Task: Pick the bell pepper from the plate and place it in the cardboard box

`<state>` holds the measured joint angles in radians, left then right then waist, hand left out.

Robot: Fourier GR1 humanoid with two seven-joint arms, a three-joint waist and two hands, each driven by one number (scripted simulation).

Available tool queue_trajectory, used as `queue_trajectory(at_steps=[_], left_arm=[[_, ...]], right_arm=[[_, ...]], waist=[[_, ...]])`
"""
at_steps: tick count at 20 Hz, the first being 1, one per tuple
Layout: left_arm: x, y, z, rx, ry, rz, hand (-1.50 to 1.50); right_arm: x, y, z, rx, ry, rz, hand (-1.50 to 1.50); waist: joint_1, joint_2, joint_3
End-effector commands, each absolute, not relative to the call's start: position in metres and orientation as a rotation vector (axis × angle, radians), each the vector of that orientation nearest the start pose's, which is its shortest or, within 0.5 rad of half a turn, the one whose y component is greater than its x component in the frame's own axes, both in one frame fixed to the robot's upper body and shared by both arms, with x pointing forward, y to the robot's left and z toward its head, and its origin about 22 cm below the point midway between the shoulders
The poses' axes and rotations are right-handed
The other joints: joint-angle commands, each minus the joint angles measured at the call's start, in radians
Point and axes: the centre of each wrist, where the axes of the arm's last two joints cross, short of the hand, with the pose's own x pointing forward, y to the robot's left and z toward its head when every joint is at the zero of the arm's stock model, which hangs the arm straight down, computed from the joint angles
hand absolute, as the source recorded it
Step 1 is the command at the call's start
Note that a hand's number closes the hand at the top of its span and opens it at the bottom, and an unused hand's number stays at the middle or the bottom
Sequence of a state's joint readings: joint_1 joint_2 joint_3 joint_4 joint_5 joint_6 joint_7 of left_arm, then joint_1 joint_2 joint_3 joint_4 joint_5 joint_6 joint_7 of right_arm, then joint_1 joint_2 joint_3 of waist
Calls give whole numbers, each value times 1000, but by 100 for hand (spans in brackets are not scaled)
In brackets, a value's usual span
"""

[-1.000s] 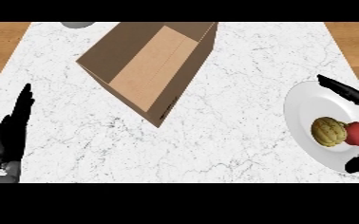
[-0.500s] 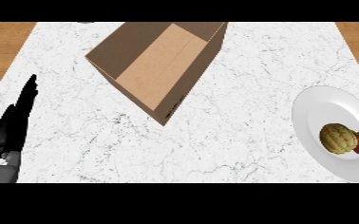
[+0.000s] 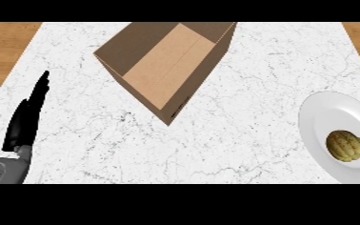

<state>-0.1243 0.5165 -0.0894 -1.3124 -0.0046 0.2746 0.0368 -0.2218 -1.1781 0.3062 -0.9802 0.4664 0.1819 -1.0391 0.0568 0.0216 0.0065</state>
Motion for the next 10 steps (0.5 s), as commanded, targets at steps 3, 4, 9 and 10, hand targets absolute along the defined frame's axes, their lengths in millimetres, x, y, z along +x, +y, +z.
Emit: queue_trajectory(at_steps=[3,4,9,10], left_arm=[[279,351,26,615,-1391,-256,0],[279,343,25,603,-1388,-243,0],[277,355,24,636,-1393,-231,0],[271,343,15,614,-1389,-232,0]], right_arm=[[261,-514,102,-209,-1190,1993,-150],[271,-502,84,-208,-1193,1984,-150],[296,-502,82,-270,-1148,2039,-150],[301,-497,74,-276,-1140,2043,-150]], waist=[[2,-5,-2],[-3,-8,-3],[-16,-12,-4],[-14,-12,-4]])
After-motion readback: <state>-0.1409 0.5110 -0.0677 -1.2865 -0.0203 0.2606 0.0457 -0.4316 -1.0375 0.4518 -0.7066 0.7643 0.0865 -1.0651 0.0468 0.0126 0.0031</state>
